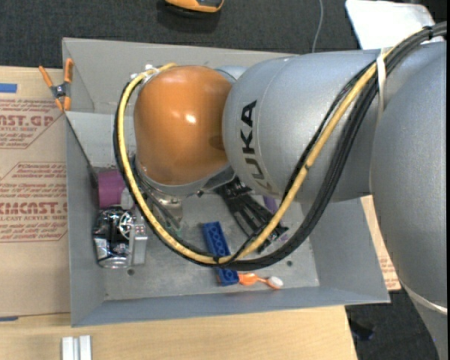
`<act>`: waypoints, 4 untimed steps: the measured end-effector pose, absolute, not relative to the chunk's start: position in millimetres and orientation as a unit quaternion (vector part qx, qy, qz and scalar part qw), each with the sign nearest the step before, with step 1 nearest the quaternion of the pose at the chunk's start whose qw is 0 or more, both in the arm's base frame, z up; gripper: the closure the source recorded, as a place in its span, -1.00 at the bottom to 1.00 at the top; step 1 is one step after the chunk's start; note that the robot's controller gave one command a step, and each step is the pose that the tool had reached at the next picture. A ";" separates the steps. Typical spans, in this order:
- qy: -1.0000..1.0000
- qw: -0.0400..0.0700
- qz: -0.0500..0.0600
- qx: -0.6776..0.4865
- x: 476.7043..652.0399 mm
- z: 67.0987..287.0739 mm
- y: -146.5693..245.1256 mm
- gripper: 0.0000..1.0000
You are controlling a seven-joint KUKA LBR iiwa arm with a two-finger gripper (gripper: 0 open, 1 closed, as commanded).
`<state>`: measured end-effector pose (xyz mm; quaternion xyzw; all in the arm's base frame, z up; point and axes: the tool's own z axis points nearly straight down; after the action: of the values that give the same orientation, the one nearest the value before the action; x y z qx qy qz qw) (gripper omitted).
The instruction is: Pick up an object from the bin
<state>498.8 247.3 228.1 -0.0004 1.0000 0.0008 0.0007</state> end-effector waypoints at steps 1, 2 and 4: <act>0.999 0.002 0.002 0.033 492.1 115.7 245.1 -1.00; 0.962 0.002 0.004 0.272 505.1 114.0 243.1 -1.00; 0.972 0.002 0.004 0.236 503.7 94.7 243.9 -1.00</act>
Offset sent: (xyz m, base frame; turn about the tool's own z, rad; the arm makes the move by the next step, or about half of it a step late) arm 0.0177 -0.0053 -0.0834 0.8541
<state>503.7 243.9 94.7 0.2358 0.9718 0.0035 0.0022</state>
